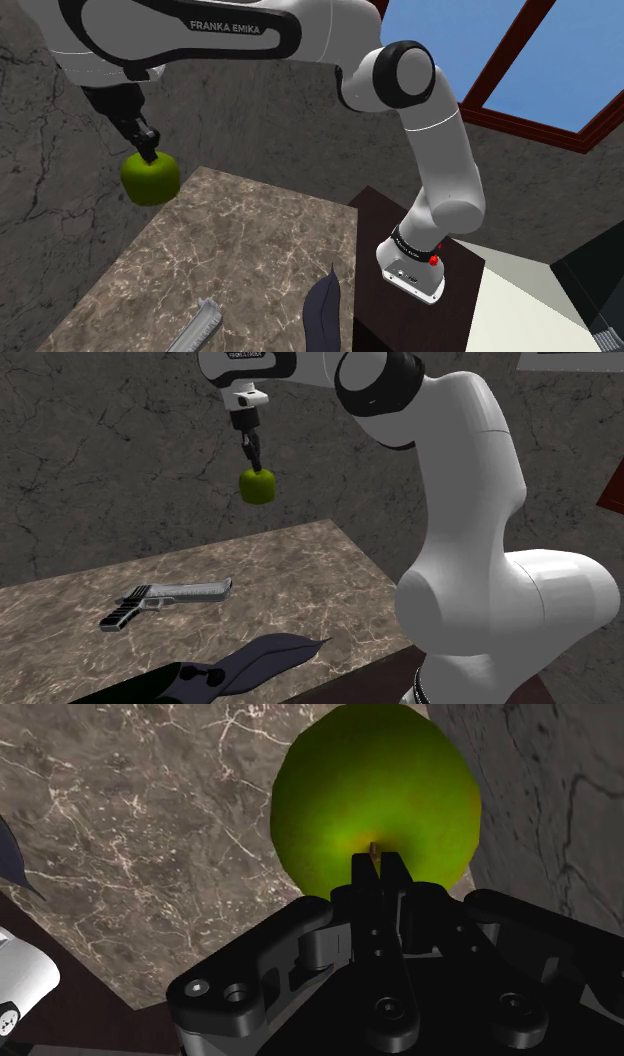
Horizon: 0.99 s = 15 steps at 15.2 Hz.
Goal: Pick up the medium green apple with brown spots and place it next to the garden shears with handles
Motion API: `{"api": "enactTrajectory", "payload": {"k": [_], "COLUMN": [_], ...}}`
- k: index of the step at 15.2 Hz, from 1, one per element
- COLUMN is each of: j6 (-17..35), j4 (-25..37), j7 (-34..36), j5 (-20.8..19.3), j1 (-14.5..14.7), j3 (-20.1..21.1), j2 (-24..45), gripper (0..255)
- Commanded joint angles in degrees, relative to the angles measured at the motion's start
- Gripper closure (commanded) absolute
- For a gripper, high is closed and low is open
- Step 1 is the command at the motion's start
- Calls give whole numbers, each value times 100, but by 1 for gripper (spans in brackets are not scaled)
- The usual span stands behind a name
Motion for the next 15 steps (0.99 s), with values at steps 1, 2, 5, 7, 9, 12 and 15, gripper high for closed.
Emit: {"api": "enactTrajectory", "payload": {"k": [1, 2, 5, 7, 9, 12, 15], "j6": [-148, -203, 416, 746, 1044, 1453, 1792], "j4": [167, 242, -1426, -2277, -3022, -4010, -4882], "j7": [-41, -56, 221, 290, 282, 94, -433], "j5": [2, -2, 439, 744, 1088, 1745, 2734], "j1": [57, 88, -780, -1267, -1732, -2433, -3104], "j3": [-4, -10, 404, 658, 914, 1305, 1614], "j2": [-9, -1, -898, -1435, -1979, -2890, -4089], "gripper": [255, 255, 255, 255, 255, 255, 255]}}
